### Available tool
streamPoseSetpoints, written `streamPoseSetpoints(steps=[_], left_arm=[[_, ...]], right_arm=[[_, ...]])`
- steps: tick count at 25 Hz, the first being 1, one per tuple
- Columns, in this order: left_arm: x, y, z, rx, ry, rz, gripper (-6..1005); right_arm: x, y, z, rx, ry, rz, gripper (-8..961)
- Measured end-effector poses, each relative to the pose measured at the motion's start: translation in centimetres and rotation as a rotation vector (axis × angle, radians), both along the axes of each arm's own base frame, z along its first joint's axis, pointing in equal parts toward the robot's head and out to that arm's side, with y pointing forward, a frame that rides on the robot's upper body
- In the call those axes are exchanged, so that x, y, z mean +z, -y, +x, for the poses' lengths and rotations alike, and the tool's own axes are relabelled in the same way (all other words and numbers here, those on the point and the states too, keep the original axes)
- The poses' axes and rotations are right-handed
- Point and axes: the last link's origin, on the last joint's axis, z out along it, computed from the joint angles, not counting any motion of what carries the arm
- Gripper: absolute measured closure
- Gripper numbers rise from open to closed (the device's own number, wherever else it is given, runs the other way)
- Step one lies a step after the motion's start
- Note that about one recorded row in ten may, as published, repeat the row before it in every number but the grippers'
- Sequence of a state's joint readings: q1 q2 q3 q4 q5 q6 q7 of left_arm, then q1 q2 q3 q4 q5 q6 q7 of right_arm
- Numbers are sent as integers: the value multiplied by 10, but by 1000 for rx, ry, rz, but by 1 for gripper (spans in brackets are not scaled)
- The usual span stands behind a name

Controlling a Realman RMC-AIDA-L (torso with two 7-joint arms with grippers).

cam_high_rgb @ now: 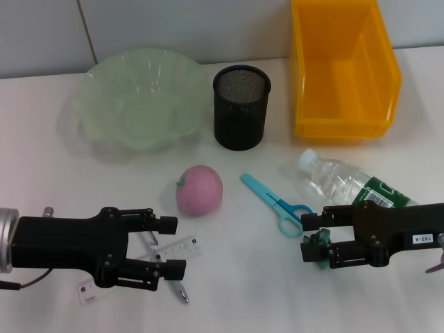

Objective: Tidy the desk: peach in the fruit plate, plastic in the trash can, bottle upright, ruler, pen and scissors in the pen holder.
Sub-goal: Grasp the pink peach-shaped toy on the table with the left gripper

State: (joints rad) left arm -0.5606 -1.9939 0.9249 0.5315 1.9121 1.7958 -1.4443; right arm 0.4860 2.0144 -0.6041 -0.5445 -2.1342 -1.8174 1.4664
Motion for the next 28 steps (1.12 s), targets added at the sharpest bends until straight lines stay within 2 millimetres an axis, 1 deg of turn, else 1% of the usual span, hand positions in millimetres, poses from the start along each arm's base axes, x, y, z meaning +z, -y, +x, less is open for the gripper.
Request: streamPoseSetpoints(steps=[18, 19, 21, 23, 26, 28], left_arm=[[1, -1, 1, -6, -8, -1, 152], [2, -2, 3, -15, -1, 9, 153], [5, -10, 14, -71, -2, 56, 155], [7, -15, 21, -109, -13, 96, 156], [10, -33, 39, -213, -57, 208, 158], [8, -44, 50, -273, -93, 249, 159]], right_arm=[[-1, 1, 0, 2, 2, -2, 242], [-1, 1, 0, 2, 2, -2, 242], [-1, 1, 0, 1, 2, -2, 242], [-1, 1, 0, 1, 2, -3, 242], [-1, 0, 0, -3, 0, -2, 242], [0, 0, 0, -7, -2, -1, 241]])
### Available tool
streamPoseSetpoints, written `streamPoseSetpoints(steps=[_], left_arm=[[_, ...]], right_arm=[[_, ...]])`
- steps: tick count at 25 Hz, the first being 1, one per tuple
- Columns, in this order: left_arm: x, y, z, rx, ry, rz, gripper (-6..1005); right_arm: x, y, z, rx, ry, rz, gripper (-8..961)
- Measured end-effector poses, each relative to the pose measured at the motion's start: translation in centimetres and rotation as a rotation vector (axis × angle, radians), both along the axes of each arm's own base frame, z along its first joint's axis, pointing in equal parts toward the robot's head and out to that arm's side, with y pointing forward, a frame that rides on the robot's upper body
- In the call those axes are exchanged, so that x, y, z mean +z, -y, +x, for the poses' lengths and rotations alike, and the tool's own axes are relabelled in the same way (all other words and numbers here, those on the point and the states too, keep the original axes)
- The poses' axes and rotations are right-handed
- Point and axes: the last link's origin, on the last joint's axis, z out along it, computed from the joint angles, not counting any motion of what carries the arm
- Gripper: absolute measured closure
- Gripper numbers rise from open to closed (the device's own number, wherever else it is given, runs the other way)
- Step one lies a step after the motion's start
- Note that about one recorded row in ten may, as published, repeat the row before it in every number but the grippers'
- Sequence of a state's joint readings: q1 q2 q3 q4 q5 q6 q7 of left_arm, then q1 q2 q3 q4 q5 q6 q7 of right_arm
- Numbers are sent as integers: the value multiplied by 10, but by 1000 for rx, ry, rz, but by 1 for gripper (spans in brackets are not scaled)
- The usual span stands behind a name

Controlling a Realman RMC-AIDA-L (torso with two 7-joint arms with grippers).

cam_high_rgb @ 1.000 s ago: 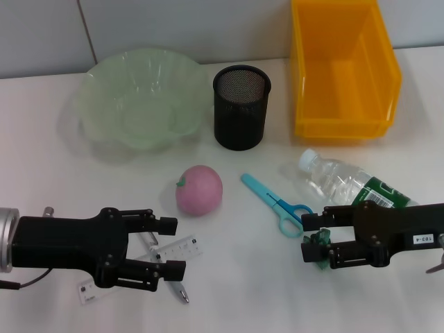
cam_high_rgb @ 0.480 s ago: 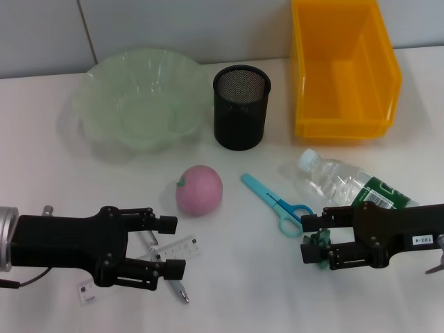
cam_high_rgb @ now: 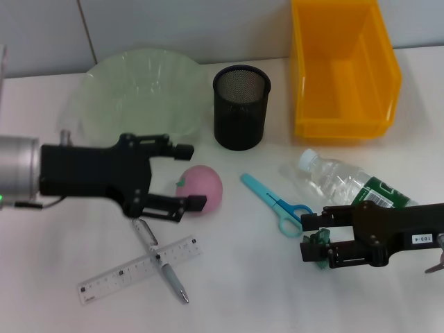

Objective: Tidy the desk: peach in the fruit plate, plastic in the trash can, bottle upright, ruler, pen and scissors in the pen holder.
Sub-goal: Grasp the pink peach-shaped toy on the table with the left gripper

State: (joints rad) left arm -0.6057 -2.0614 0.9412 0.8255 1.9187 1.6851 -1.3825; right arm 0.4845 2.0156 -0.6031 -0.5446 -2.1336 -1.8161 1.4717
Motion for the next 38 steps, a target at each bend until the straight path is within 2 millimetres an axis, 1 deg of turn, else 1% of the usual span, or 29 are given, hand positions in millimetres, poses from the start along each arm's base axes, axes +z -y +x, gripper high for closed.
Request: streamPoseSetpoints(steps=[2, 4, 8, 13, 14, 16, 17, 19, 21, 26, 31, 38], left_arm=[[-3, -13, 14, -55, -52, 27, 161], [-5, -22, 23, -87, -103, 44, 162], [-17, -45, 45, -149, -288, 56, 165], [-28, -54, 56, -206, -407, 66, 168], [-28, -54, 56, -206, -407, 66, 169], [-38, -57, 62, -227, -482, 71, 171], [-42, -58, 62, -227, -514, 74, 171], [-43, -58, 62, -228, -524, 74, 173], [-53, -58, 60, -228, -597, 75, 174], [-60, -59, 58, -217, -634, 92, 177], [-66, -59, 49, -190, -659, 87, 181], [-72, -60, 43, -179, -678, 92, 186]], right_arm=[[0, 1, 1, -4, -1, 0, 241], [0, 1, 1, -8, -2, 1, 241], [0, 1, 5, -29, 8, 13, 241], [1, 1, 7, -43, 8, 19, 241], [2, 1, 7, -45, 7, 21, 241], [3, 0, 8, -52, 6, 27, 241], [3, 0, 8, -52, 6, 27, 241], [3, 0, 8, -54, 4, 30, 241], [4, 0, 8, -55, 4, 31, 241], [4, -1, 8, -53, 5, 32, 241], [5, -2, 7, -46, 8, 29, 241], [4, -3, 6, -45, 9, 28, 241]])
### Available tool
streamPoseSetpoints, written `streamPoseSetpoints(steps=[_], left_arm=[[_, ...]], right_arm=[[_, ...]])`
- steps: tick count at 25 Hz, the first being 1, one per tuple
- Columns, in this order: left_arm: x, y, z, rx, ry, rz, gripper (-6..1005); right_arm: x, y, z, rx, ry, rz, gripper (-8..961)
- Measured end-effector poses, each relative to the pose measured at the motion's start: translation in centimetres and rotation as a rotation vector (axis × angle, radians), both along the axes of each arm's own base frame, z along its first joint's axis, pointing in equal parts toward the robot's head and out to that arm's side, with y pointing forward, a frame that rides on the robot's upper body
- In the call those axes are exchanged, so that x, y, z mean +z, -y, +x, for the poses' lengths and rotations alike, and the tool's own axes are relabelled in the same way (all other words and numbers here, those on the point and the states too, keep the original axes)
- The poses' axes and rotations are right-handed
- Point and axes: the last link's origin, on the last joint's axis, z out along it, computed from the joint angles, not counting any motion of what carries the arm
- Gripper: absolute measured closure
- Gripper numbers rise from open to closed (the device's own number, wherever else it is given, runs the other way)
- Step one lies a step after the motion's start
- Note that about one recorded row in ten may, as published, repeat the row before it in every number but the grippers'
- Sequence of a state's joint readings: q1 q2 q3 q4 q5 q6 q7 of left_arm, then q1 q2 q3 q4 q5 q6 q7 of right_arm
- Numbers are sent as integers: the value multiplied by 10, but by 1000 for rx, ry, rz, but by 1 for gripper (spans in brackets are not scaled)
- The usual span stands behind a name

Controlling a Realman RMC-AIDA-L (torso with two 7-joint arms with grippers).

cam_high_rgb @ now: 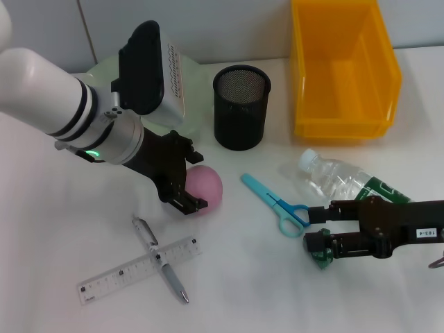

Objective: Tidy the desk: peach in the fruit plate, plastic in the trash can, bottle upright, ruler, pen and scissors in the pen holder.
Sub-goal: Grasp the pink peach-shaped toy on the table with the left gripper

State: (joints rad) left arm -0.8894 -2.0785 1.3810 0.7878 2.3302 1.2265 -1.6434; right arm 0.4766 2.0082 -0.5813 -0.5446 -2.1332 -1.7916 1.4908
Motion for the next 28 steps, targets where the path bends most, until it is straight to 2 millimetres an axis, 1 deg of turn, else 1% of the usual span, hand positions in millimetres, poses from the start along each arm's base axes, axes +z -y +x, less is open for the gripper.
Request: streamPoseSetpoints(steps=[3, 8, 19, 26, 28], left_arm=[[-6, -1, -3, -3, -16, 10, 188], [-9, 0, -7, 8, -24, 7, 191], [-13, 1, -7, -6, -32, -1, 199], [-13, 1, -6, -6, -23, -1, 431], [-13, 2, -6, -5, -21, -1, 538]], right_arm=[[-1, 0, 0, 0, -1, -2, 241], [-2, 1, -1, -2, -2, -5, 241], [-2, 1, 0, -6, -4, -4, 240], [-2, 1, 0, -6, -4, -4, 240], [-2, 1, 0, -6, -4, -5, 240]])
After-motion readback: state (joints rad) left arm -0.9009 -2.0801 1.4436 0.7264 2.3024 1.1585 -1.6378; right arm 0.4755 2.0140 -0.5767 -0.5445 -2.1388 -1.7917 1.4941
